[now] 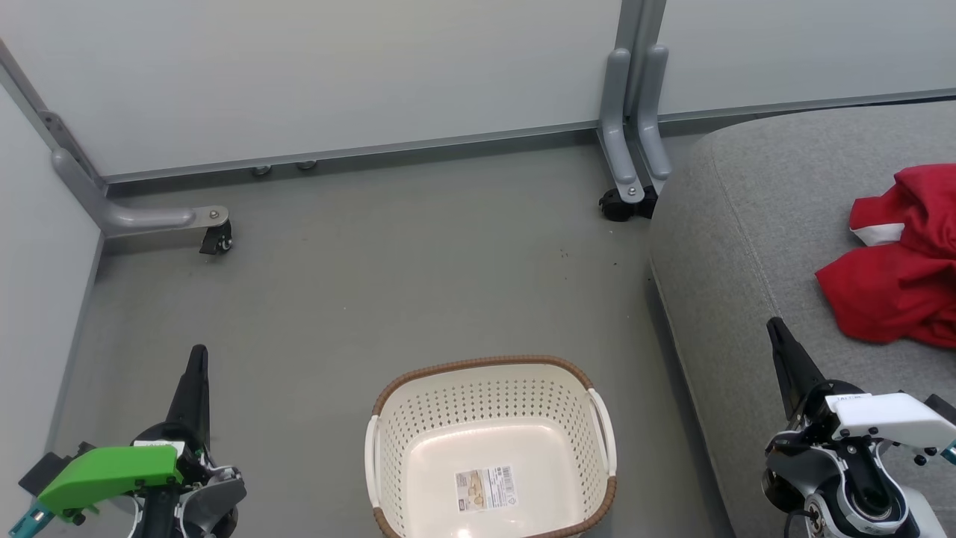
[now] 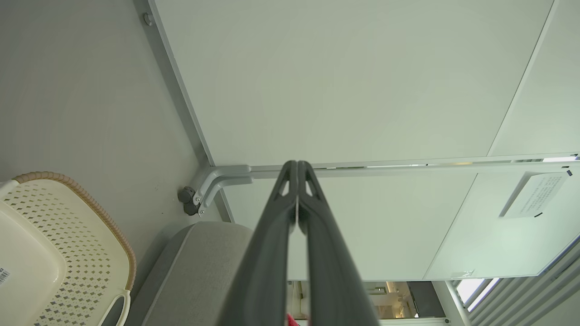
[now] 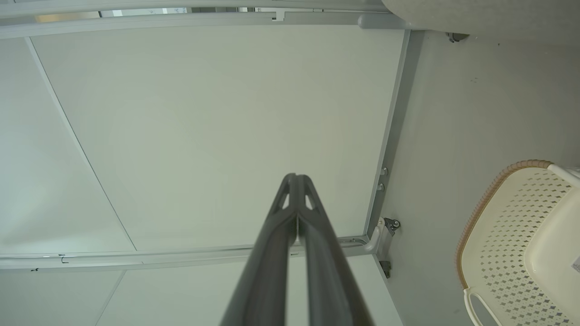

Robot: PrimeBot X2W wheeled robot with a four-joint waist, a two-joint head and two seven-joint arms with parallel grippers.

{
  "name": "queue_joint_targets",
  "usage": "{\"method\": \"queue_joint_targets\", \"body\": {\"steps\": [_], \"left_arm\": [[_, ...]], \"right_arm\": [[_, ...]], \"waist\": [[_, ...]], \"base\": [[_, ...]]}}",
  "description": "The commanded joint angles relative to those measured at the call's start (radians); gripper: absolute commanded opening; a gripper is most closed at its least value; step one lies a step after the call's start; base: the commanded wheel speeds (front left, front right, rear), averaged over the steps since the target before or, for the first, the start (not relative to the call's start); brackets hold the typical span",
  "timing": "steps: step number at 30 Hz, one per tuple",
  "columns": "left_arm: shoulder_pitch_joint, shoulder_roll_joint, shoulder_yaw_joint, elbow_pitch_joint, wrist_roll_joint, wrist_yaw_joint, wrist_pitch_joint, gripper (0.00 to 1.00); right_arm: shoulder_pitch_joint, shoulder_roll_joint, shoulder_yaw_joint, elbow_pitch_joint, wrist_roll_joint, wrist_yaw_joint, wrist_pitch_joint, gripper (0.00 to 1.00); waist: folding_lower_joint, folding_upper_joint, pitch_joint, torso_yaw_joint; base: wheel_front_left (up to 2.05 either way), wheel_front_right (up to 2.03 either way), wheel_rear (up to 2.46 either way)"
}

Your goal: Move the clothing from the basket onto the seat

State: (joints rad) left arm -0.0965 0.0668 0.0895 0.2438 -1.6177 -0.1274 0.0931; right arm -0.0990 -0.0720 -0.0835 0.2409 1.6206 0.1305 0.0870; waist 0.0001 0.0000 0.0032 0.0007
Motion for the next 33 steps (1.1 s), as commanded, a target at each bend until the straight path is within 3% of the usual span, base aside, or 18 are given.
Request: {"method": "queue_joint_targets", "body": {"steps": [1,33], "left_arm": [[-0.019,0.000,0.004,0.001,-0.018,-0.006,0.005,0.00],[-0.017,-0.004,0.013,0.001,-0.006,-0.006,0.011,0.00]], "right_arm": [[-0.013,0.002,-0.004,0.005,0.019,0.000,0.008,0.00],[-0.012,0.009,-0.014,0.006,0.005,0.000,0.017,0.00]], "waist": [[-0.0001,0.0000,0.000,-0.001],[-0.0001,0.0000,0.000,-0.001]], "base": [[0.00,0.00,0.00],[0.00,0.00,0.00]]}}
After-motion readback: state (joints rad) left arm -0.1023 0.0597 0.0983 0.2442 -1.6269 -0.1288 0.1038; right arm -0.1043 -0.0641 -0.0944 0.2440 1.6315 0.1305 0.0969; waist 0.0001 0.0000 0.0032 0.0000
